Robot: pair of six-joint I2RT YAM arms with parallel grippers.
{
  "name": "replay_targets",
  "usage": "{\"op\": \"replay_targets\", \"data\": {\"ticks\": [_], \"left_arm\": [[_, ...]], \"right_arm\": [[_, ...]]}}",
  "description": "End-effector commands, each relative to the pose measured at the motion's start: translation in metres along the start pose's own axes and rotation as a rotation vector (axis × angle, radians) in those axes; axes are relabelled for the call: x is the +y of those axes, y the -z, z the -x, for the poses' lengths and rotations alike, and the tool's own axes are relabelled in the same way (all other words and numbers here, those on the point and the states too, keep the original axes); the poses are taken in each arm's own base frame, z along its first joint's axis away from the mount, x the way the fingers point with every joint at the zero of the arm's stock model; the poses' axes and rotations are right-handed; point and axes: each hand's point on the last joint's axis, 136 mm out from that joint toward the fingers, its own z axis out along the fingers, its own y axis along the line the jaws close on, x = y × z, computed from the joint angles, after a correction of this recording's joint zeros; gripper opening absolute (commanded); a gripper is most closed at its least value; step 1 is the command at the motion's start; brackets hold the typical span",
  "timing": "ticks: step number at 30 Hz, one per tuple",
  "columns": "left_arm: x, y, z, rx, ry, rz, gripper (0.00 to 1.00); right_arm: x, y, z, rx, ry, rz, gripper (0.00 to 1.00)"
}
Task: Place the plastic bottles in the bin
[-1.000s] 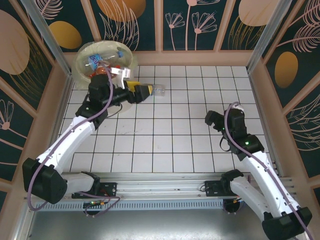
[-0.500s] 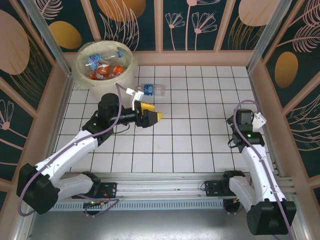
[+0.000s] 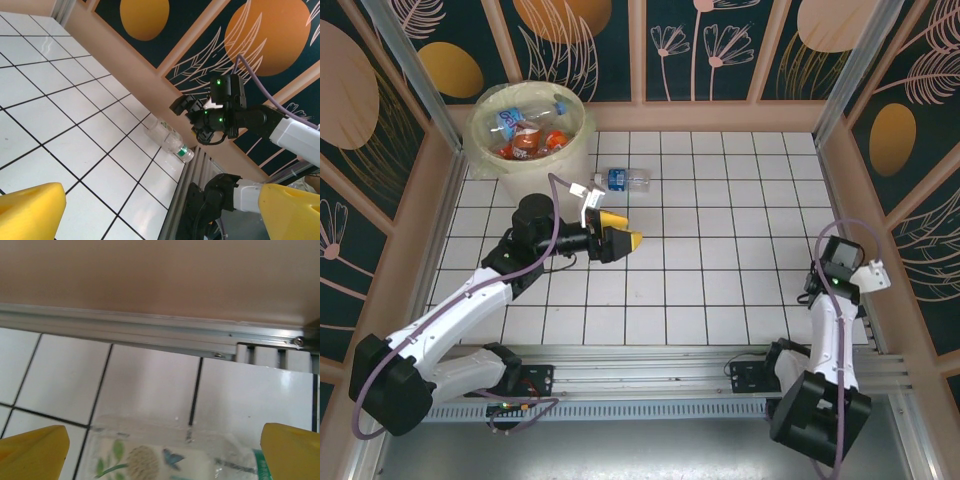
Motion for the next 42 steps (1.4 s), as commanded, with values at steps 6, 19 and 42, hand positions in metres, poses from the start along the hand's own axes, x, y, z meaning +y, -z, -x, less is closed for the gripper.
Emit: {"op": "replay_targets", "data": {"ticks": [6,19,42], "left_arm": [[-0.011,0.004,0.005,-0.030,-0.018,-0.035,0.99],[-0.008,0.007,-0.001,-0.036,-0.015,-0.015,0.99],[0.002,0.009,-0.008,-0.046,0.004,0.016,0.98]], "right_arm": [[-0.010,-0.022,-0.008,0.059,-0.077,0.069,0.99],[0.038,-0.024,-0.044,0.196,-0.025,0.282,0.99],[0.150,0.059,-0.175,0.419,0.347,0.615,0.99]]}}
